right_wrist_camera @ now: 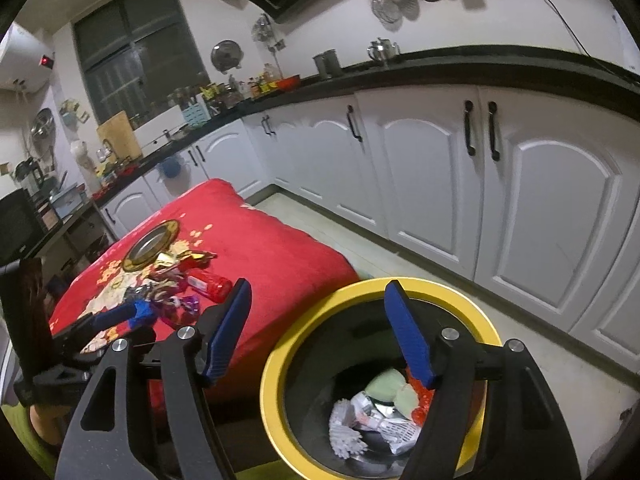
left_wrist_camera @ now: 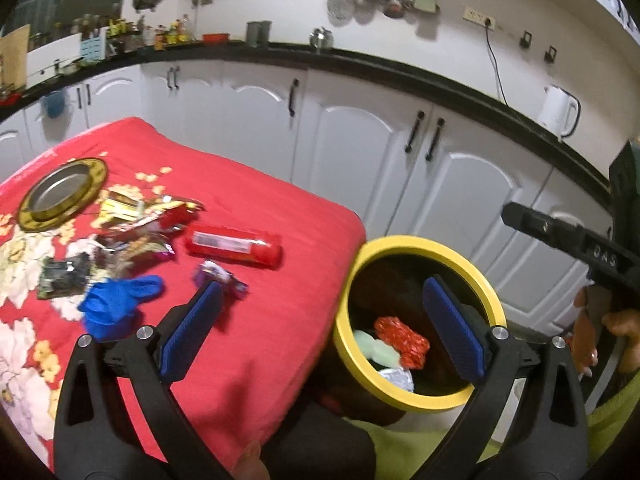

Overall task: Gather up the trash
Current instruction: 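Grasp the blue glove with the left tool while the right tool grasps a purple candy wrapper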

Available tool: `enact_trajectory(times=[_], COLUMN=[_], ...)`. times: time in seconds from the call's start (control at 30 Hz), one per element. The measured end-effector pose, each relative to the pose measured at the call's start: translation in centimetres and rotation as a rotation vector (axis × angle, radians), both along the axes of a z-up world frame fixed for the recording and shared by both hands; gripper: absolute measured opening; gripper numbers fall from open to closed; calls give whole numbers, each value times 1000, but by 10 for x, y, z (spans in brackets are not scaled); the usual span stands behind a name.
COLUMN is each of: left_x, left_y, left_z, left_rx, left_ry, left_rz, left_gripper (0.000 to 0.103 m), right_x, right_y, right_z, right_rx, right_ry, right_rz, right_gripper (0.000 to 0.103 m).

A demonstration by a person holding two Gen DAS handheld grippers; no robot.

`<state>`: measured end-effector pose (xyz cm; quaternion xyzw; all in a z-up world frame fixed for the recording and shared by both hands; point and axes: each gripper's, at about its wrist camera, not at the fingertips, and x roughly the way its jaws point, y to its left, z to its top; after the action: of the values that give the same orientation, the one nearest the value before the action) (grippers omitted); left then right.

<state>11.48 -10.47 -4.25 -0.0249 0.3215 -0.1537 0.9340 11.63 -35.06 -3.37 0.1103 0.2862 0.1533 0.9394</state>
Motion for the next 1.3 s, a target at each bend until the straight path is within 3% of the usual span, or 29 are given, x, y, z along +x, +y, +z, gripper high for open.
enact_trajectory(times=[0.33,0.87,1.3], left_x=[-10,-18,-10], left_y=[36,113,160], left_z=[17,25,11], left_rx=[-22,-18,-27], left_ry=[-59,-87,-38], left_rz=[89,259,348], left_gripper=[92,92,92], right_x=[-7,-9,-3], right_y=[32,103,166], right_z=[13,16,7], right_rx=[-20,-65,-132], right_ry=[-29,-30,-26], right_rz=[72,230,368], right_gripper=[68,68,68])
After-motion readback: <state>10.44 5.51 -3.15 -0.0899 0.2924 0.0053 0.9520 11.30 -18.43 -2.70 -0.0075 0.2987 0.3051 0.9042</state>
